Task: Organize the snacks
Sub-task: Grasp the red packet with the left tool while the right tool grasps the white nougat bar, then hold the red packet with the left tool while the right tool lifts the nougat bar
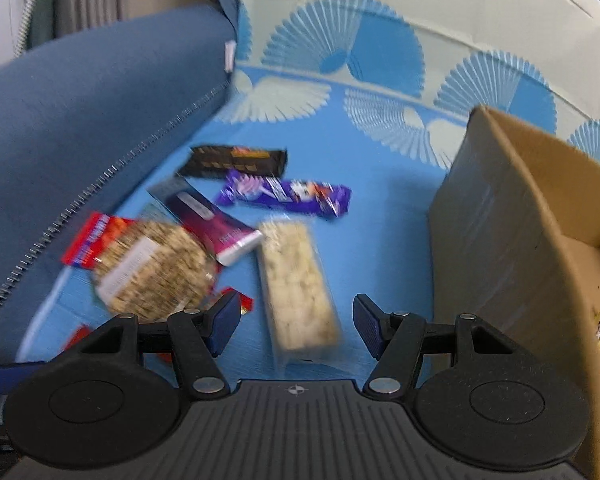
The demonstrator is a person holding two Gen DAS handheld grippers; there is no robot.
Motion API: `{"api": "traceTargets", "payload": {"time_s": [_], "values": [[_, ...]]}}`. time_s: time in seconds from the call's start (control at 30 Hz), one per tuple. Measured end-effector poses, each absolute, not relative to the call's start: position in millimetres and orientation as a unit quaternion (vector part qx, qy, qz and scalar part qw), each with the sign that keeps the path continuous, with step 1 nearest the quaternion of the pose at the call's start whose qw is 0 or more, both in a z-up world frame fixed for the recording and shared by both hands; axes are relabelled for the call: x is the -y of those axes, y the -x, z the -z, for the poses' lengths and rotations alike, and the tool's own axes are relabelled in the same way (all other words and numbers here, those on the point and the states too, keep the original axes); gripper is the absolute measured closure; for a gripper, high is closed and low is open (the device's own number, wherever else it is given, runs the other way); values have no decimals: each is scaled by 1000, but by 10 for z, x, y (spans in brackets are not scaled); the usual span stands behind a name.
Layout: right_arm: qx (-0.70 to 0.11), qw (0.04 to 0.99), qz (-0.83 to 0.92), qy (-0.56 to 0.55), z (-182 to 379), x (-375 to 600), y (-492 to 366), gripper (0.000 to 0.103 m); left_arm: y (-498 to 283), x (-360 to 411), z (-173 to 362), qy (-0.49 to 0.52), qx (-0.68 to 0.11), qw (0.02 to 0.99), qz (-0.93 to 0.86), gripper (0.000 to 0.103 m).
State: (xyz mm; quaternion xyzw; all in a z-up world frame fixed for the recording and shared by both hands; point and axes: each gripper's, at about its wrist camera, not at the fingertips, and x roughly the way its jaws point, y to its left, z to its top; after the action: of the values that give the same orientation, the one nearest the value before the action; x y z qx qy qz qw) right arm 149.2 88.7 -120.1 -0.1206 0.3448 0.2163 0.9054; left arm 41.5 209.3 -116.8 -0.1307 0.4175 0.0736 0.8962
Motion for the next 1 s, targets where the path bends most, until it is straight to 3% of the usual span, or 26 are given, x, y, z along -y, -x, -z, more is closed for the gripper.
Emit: {"api": "traceTargets", "payload": {"time_s": [0.2, 0.27, 0.3, 0.33, 0.8, 1.0], "values": [[-360, 898, -210, 142, 1379, -952, -1582, 40, -426, -2069, 1177, 122, -420, 896, -71, 55], [-368, 895, -213, 138, 1410, -955, -1599, 51, -425, -2074, 1177, 123, -419, 897, -70, 56], [-368, 894, -217, 136, 1414, -952, -1594, 62, -424, -2077, 1178, 124, -418, 897, -69, 55], [-367, 893, -224, 135, 1407, -952, -1584, 64, -418, -2082, 1174, 125, -417, 898, -70, 55], [-361, 880, -271, 146, 777, -649, -987, 65, -349, -2123, 1117, 146, -404, 901, -61, 56], [-372, 875, -280, 135, 826, -447, -432, 65, -372, -2143, 1135, 158, -414, 895, -54, 56]]}}
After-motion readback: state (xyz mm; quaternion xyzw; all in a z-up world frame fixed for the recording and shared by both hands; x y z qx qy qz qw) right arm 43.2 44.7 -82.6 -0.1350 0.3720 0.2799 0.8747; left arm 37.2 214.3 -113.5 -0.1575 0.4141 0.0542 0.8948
